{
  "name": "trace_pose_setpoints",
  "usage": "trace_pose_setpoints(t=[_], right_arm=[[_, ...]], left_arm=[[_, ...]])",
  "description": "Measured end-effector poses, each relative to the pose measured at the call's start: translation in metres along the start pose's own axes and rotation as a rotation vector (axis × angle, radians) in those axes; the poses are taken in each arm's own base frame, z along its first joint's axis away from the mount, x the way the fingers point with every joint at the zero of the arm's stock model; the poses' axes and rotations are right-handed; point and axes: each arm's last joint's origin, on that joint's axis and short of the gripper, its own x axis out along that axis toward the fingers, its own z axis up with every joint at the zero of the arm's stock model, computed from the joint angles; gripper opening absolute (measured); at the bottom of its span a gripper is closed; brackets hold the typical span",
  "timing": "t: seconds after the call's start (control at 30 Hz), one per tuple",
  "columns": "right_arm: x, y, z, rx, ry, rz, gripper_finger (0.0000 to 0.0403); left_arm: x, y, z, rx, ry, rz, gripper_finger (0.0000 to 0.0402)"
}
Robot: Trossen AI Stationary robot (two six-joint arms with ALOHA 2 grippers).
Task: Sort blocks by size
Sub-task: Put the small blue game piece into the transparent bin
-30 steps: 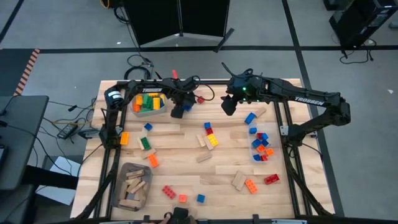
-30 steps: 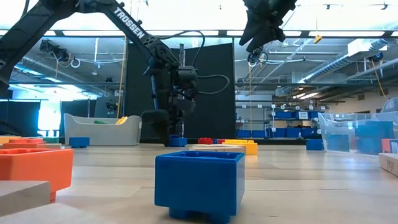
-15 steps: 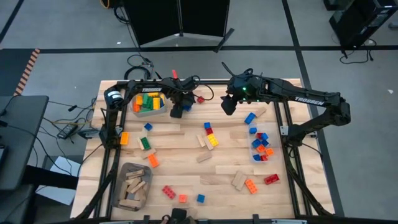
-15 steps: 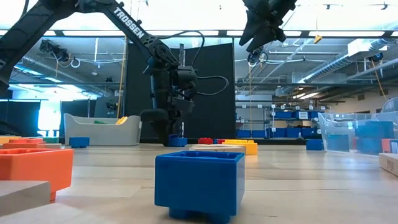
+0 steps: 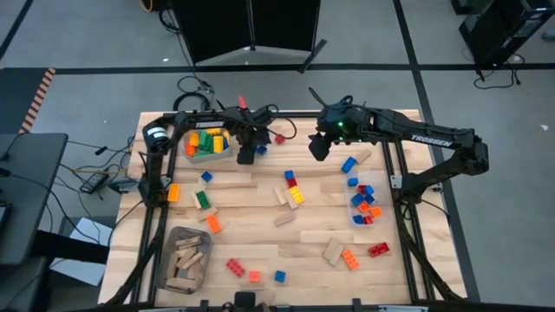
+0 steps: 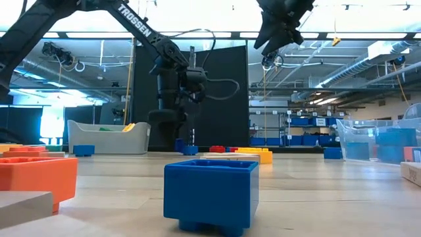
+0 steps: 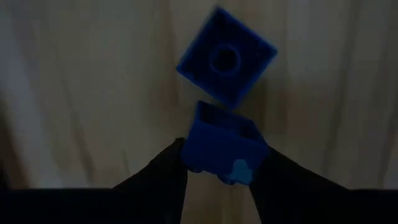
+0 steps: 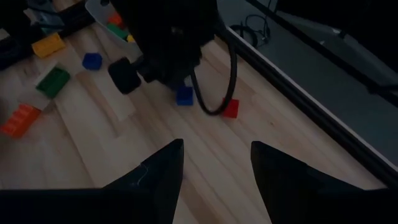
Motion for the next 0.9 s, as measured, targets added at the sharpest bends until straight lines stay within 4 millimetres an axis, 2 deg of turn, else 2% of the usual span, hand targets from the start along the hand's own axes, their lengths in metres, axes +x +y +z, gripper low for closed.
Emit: trace_pose_setpoints(t=[0.3, 0.53, 0.67, 0.83, 0.9], right_arm=[[-0.002, -0.006, -0.018, -0.061, 0.186, -0.063, 0.0202], [-0.010, -0.002, -0.032, -0.173, 0.242, -0.071, 0.0202], [-0.020, -0.007, -0.061, -0.179, 0.219, -0.045, 0.0202], [-0.039, -0.025, -0.108, -0.047, 0.130, 0.005, 0.0202], [-0.045, -0.029, -0.120, 0.021, 0.048, 0.054, 0.0202]], left_arm=[[-0.032, -0.003, 0.003, -0.178, -0.119, -0.026, 0.0163], [-0.048, -0.023, 0.017, -0.295, -0.196, -0.058, 0.0164], [-0.055, -0.036, 0.033, -0.374, -0.295, -0.054, 0.0165], [-0.073, -0.054, 0.057, -0.419, -0.402, -0.064, 0.0165], [-0.083, -0.060, 0.067, -0.427, -0.453, -0.070, 0.0165]])
